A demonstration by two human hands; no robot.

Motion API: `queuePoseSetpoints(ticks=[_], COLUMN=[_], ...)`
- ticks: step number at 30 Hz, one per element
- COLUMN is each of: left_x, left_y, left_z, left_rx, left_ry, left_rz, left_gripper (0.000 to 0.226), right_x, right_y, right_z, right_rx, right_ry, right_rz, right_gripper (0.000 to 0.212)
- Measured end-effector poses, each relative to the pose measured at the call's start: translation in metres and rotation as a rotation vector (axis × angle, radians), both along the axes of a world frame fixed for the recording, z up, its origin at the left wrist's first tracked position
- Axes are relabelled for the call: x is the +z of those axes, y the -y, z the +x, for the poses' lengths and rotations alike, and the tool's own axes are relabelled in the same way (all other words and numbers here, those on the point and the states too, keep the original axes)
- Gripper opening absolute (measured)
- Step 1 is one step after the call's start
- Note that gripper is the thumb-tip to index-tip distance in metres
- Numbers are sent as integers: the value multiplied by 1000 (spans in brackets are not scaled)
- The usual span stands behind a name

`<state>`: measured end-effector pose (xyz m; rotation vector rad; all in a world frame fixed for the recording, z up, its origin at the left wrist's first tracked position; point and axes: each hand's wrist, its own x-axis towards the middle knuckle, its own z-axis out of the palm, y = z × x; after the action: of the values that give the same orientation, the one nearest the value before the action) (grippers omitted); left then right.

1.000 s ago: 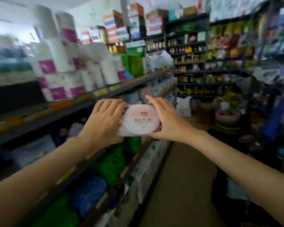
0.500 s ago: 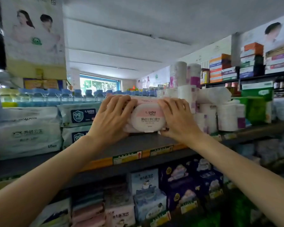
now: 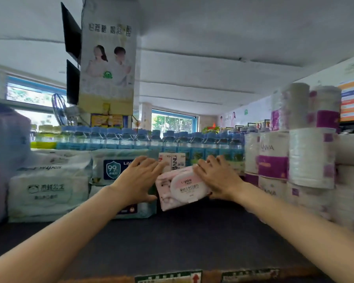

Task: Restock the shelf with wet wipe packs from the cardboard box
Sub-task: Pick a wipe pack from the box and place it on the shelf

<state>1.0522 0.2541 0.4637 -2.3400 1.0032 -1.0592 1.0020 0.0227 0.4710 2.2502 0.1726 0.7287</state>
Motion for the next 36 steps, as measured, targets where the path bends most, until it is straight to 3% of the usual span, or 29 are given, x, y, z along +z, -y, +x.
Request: queuePoseSetpoints(ticks=[6,11,14,18,24,29,36], left_x=[-11,-17,-17,-9,12,5,-88], left_y=[29,47,57,61,68,96,137], left_z=[34,50,47,33,-27,-125,-279], left_rx=[110,181,239,252,-64,-465,-871], left_ry=[-220,-297,-288,-283,-228,-171,-389], left_rz=[147,164,149,98,-52,-95,163], left_gripper=[87,58,49,42,37,38,34], right_x=[-32,-21,-11,6,14,2,-76], right_y=[16,22,20,30,25,3,-22], right_z=[51,62,54,21,-64,-167,-389], right_rx=[18,79,56,-3,-135,-203,-640], right_ry=[-191,-378,-451,-344,-239,-148,-152], right_rz=[24,68,215,271,275,600,966], right_gripper=[104,90,73,47,37,30,13])
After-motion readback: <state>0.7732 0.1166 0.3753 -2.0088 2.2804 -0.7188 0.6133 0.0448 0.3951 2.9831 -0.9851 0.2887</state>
